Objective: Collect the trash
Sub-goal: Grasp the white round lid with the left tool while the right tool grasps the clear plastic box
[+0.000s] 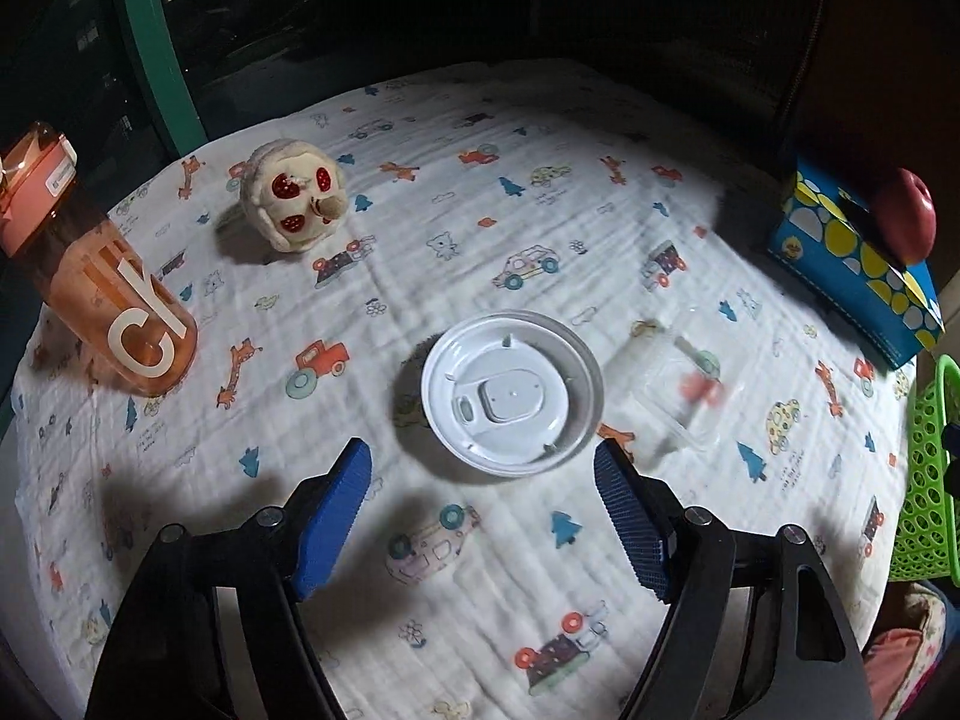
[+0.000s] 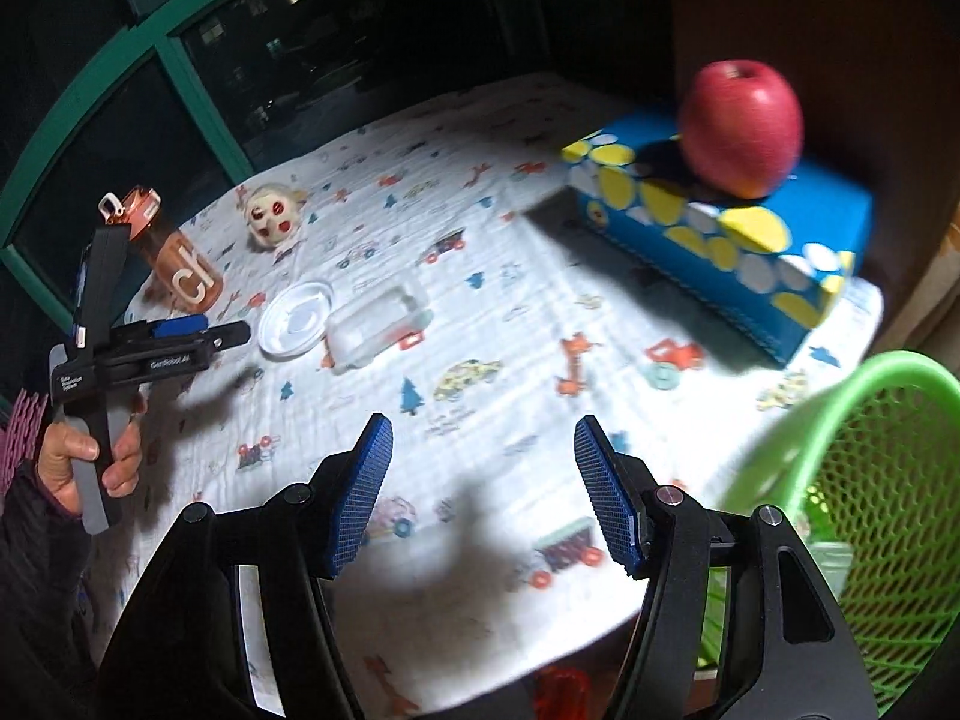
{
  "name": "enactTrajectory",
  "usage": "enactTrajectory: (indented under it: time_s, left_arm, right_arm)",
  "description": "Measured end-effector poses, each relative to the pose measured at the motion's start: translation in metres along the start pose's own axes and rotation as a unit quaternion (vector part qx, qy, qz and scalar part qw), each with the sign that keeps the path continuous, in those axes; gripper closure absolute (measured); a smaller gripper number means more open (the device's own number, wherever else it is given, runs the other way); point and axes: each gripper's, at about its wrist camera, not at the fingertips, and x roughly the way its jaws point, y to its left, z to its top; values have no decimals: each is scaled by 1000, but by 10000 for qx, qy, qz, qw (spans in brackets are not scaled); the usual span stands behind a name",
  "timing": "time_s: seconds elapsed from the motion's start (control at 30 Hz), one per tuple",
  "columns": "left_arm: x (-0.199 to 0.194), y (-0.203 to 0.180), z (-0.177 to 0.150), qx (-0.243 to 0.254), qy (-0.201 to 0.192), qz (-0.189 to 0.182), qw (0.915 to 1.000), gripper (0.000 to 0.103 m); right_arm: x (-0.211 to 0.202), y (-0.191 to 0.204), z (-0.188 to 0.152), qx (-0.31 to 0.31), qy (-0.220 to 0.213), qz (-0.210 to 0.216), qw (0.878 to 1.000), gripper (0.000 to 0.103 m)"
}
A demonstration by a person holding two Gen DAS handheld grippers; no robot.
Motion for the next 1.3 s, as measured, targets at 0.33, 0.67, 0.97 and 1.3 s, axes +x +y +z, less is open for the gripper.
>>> enactTrajectory:
  time_s: [0.33, 0.67, 0.97, 1.3]
  left_arm:
    - [52, 39, 19, -503, 330, -344, 9976, 48]
    - [73, 51, 12, -681, 467, -772, 9936, 72]
    - [66, 50, 7, -677, 431, -1004, 9917, 89]
    - [62, 53, -2, -851, 495, -1146, 9885, 89]
  right_arm:
    - [66, 32, 29, 439, 735, 410, 9955, 40]
    - [125, 42, 69, 1234, 1238, 520, 9832, 40]
    - [161, 41, 95, 1946, 1403, 319, 9703, 39]
    - [189, 63, 97, 1680, 1716, -138, 9706, 39]
